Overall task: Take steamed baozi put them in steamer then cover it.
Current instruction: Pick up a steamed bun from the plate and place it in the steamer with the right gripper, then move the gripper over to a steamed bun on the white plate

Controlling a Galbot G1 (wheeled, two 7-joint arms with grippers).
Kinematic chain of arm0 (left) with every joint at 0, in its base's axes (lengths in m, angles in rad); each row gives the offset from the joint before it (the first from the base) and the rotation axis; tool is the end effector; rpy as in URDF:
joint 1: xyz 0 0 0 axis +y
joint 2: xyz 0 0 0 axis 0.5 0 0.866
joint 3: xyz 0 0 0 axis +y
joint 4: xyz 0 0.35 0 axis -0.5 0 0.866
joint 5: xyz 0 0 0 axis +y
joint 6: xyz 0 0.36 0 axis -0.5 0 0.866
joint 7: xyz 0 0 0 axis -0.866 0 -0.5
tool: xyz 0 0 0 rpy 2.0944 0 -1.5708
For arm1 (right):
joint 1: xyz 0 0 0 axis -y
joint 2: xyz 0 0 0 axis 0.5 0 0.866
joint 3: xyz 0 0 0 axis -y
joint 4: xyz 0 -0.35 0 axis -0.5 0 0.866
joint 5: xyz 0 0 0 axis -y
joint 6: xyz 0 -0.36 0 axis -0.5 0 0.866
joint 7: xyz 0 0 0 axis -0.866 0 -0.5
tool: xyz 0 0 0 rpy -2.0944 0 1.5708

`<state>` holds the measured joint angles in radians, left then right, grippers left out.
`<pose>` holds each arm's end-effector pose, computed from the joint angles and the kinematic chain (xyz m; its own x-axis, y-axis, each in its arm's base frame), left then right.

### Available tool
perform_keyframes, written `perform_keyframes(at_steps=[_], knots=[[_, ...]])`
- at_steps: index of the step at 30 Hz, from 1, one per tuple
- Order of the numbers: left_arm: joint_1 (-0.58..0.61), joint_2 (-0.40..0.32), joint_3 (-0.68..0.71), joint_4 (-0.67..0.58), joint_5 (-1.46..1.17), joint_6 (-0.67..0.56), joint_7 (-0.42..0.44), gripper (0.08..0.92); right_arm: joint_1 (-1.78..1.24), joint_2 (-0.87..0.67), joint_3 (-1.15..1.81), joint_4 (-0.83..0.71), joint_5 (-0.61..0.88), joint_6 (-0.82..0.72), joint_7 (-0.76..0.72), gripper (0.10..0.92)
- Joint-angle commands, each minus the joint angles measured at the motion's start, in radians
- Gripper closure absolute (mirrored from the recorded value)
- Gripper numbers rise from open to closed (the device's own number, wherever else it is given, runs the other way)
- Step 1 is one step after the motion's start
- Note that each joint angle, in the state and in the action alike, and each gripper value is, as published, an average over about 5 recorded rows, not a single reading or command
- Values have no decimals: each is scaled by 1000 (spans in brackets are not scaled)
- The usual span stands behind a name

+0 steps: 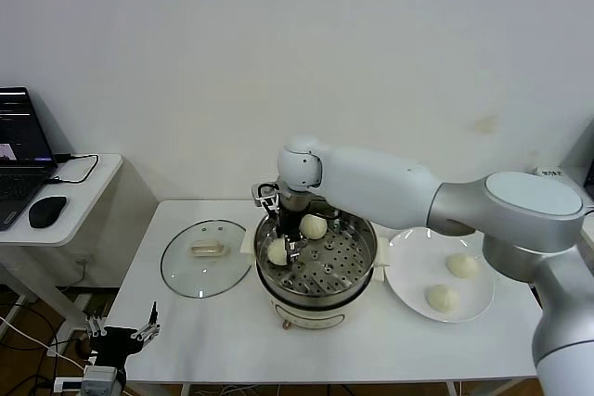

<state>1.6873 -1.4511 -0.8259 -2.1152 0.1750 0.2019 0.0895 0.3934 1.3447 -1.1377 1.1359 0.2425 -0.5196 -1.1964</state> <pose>0.1453 0.1106 -0.2971 -0.9444 -0.1901 0.2682 -0.0666 0.9095 0.4103 0.5532 0.2044 -0.1022 -0.0109 -0.1950 0.9808 -0.9417 -0.3279 -0.0756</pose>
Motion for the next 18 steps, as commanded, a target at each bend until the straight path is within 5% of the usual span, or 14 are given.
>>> perform_keyframes(at_steps=[1,18], knots=[[1,0,0,2,1,1,1,177,12,-45,15,43,13,-1,-4,210],[4,-1,15,-4,4,8,8,177,197,-764,131,462,16,-20,-119,203]])
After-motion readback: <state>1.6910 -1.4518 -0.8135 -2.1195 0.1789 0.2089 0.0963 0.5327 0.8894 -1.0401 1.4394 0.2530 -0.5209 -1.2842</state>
